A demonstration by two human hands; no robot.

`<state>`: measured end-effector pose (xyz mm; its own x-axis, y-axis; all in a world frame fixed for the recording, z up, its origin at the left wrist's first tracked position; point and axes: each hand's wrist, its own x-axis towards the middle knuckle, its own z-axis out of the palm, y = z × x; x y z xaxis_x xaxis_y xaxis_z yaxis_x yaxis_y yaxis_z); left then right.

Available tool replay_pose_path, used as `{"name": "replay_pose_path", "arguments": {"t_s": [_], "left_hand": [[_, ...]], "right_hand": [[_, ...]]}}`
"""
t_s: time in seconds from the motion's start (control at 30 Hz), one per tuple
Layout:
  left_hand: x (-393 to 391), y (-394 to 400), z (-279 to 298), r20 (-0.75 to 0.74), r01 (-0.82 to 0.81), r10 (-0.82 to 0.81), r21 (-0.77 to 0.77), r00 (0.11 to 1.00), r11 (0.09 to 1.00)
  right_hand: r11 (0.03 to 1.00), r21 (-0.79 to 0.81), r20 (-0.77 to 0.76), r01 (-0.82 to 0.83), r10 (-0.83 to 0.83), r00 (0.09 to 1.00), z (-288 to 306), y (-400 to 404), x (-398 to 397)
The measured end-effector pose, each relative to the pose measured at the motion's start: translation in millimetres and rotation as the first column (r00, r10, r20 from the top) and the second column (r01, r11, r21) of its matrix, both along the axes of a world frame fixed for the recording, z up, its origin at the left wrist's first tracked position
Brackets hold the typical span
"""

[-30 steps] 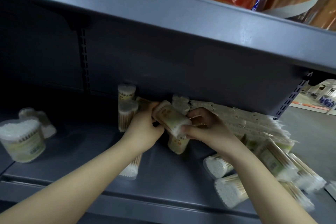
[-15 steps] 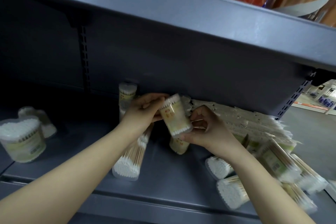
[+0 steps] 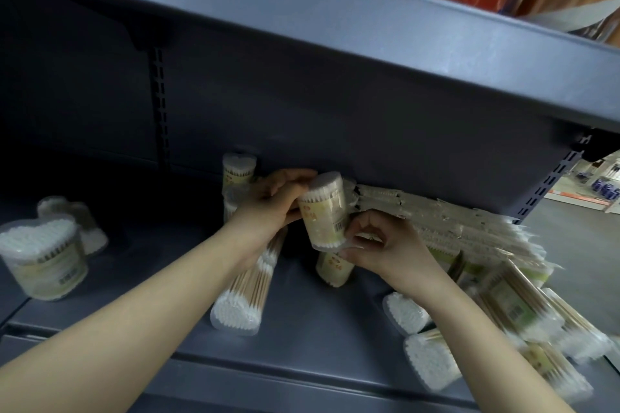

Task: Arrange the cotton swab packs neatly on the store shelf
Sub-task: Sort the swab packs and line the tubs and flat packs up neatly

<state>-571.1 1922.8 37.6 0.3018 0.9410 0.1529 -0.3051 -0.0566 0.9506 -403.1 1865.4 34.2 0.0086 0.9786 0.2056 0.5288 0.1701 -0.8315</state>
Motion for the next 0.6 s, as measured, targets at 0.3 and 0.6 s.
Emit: {"name": "replay_pose_path", "arguments": {"t_s": [0.3, 0.6], "left_hand": [[-1.5, 0.3, 2.6, -0.104, -0.017, 0.023, 0.065, 0.994, 0.998], [-4.7, 14.1, 18.6, -0.392, -0.145, 0.184, 0.129, 0.901, 0.981]], "right_hand": [[1.000, 0.009, 0.000, 0.021, -0.021, 1.000, -3.7, 3.5, 2.5], [0.998, 0.005, 0.126, 0.069, -0.069, 0.990, 16.5, 8.3, 16.5]]}}
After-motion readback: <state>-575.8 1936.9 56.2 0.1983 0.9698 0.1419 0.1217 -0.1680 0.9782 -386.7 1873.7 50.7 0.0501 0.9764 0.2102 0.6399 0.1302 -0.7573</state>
